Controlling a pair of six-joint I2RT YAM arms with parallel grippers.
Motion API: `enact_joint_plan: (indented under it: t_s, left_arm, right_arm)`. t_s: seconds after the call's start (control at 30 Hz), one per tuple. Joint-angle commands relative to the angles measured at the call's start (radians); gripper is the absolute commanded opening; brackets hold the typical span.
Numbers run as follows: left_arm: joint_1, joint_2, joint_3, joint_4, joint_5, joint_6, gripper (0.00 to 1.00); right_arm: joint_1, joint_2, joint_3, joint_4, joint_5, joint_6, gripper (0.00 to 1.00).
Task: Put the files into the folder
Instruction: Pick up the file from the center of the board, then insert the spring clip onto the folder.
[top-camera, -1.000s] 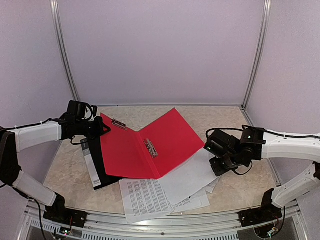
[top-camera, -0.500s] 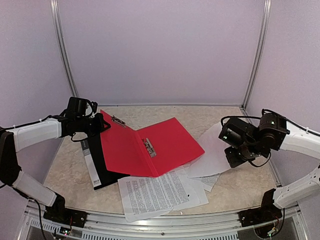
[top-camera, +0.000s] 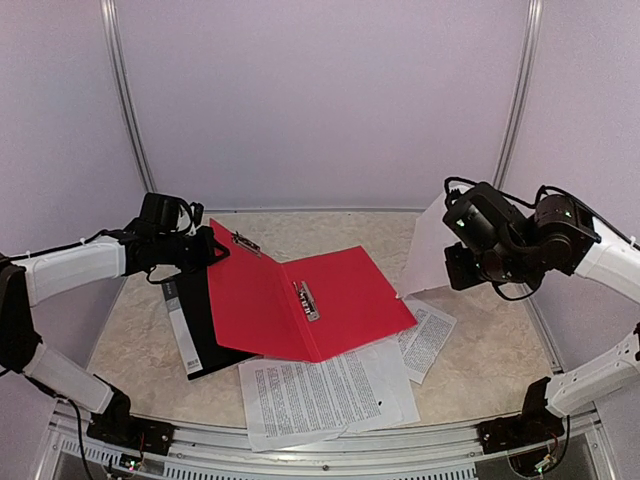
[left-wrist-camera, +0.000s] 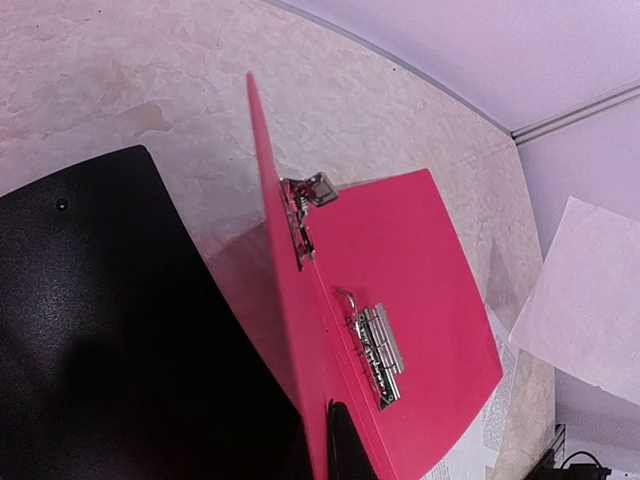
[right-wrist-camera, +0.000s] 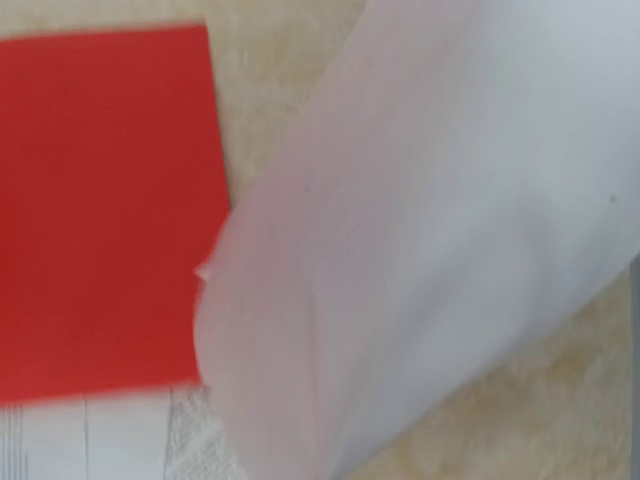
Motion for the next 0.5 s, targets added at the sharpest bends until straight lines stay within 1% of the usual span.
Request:
enact_joint_plan:
  t_s: [0.0, 0.1, 0.2, 0.33, 0.4, 0.47]
  left_arm:
    - [-0.030, -0.029, 0.032, 0.012, 0.017, -0.003, 0.00]
    - [-0.037, -0.023, 0.032, 0.028, 0.026, -0.028, 0.00]
    - [-0.039, -0.018, 0.030, 0.055, 0.043, -0.064, 0.00]
    - [-0.046, -0.013, 0.036, 0.062, 0.037, -0.070, 0.00]
    - [-0.046, -0.012, 0.036, 0.063, 0.032, -0.070, 0.00]
    - [-0.046, -0.012, 0.036, 0.062, 0.031, -0.067, 0.00]
  right_arm:
    - [-0.015, 0.017, 0.072, 0.113, 0.065, -0.093, 0.00]
    - [-0.036, 0.030, 0.085, 0.217, 0.027, -0.149, 0.00]
    - [-0.052, 0.068, 0.073, 0.308, 0.001, -0.169, 0.00]
    - [-0.079, 0.107, -0.034, 0.425, -0.062, -0.132, 0.00]
    - [-0.098, 0.117, -0.115, 0.491, -0.091, -0.107, 0.00]
    - [-0.125, 0.114, -0.209, 0.593, -0.171, -0.086, 0.00]
